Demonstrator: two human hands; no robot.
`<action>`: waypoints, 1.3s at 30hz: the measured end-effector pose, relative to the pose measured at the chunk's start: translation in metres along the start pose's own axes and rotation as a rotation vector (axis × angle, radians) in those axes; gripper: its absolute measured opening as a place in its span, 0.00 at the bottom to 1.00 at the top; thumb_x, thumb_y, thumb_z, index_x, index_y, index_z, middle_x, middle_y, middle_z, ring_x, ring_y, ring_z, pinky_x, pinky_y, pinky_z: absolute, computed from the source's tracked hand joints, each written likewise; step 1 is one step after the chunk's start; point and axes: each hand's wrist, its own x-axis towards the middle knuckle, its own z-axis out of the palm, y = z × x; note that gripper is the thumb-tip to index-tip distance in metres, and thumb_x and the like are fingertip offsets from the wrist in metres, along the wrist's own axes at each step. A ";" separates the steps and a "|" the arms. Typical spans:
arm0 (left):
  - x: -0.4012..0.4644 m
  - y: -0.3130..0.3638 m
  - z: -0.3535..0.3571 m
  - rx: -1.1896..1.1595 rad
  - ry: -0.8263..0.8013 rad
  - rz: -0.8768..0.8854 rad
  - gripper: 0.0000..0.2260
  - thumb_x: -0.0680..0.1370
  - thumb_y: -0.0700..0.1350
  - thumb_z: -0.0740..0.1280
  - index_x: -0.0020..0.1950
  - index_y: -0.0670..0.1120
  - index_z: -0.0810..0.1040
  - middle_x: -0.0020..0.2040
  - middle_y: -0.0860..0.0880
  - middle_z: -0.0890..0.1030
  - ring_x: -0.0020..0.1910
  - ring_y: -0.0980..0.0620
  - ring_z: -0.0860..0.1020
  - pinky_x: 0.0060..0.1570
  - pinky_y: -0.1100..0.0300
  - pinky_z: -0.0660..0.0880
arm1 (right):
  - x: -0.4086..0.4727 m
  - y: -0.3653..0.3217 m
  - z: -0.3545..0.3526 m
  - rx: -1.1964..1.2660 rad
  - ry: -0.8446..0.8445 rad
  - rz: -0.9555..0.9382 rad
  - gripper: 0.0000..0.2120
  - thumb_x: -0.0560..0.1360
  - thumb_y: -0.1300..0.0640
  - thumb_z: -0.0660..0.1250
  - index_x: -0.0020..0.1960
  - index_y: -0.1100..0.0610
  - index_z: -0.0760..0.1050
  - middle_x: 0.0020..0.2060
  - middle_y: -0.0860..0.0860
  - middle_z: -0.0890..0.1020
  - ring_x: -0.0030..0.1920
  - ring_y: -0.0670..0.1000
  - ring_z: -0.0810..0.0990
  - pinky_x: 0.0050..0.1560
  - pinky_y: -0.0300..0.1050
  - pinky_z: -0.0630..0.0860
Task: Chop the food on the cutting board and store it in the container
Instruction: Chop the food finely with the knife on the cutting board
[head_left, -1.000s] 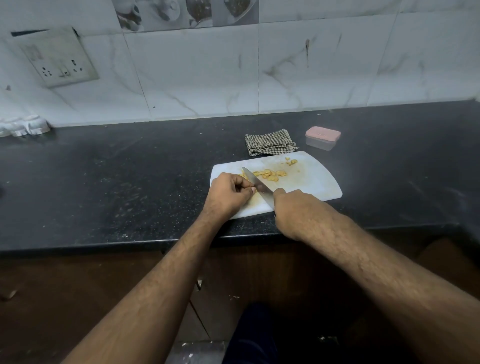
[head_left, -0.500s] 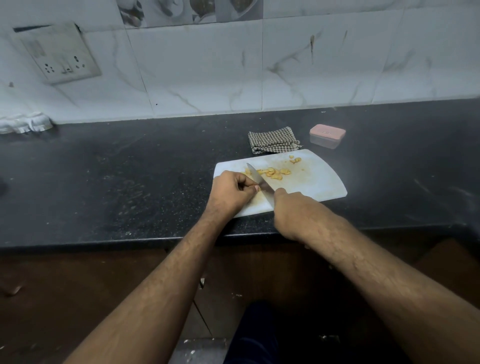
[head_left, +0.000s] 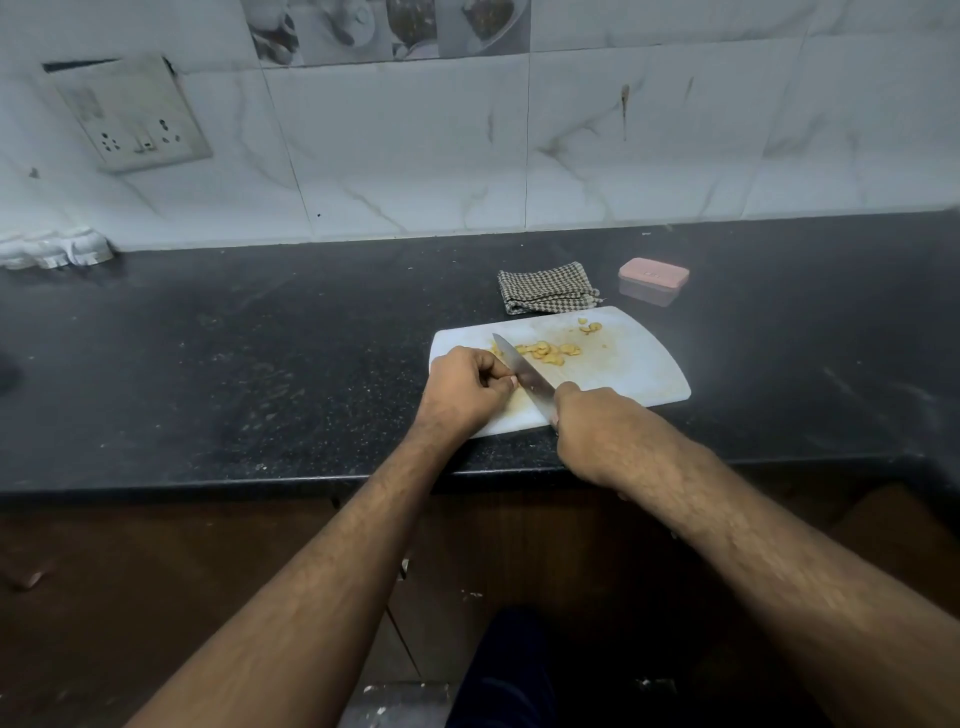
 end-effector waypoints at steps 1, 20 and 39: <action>0.000 0.000 0.000 0.002 -0.001 -0.001 0.05 0.76 0.42 0.74 0.41 0.48 0.86 0.35 0.58 0.83 0.33 0.69 0.77 0.32 0.75 0.69 | 0.001 0.000 -0.001 -0.010 -0.006 -0.001 0.18 0.81 0.60 0.60 0.70 0.57 0.65 0.47 0.53 0.72 0.47 0.52 0.74 0.46 0.47 0.74; -0.001 -0.001 0.001 -0.007 0.010 -0.009 0.06 0.77 0.42 0.72 0.40 0.49 0.84 0.36 0.58 0.83 0.34 0.65 0.77 0.38 0.66 0.73 | 0.016 0.005 0.004 0.042 -0.019 -0.007 0.16 0.82 0.57 0.58 0.69 0.56 0.66 0.41 0.51 0.71 0.38 0.51 0.73 0.40 0.48 0.73; 0.003 -0.003 0.002 0.063 -0.041 0.093 0.09 0.78 0.50 0.72 0.57 0.56 0.86 0.48 0.56 0.76 0.46 0.56 0.76 0.53 0.51 0.78 | 0.069 0.050 0.001 0.442 0.191 -0.064 0.12 0.85 0.52 0.52 0.54 0.57 0.70 0.36 0.56 0.83 0.22 0.51 0.76 0.24 0.43 0.77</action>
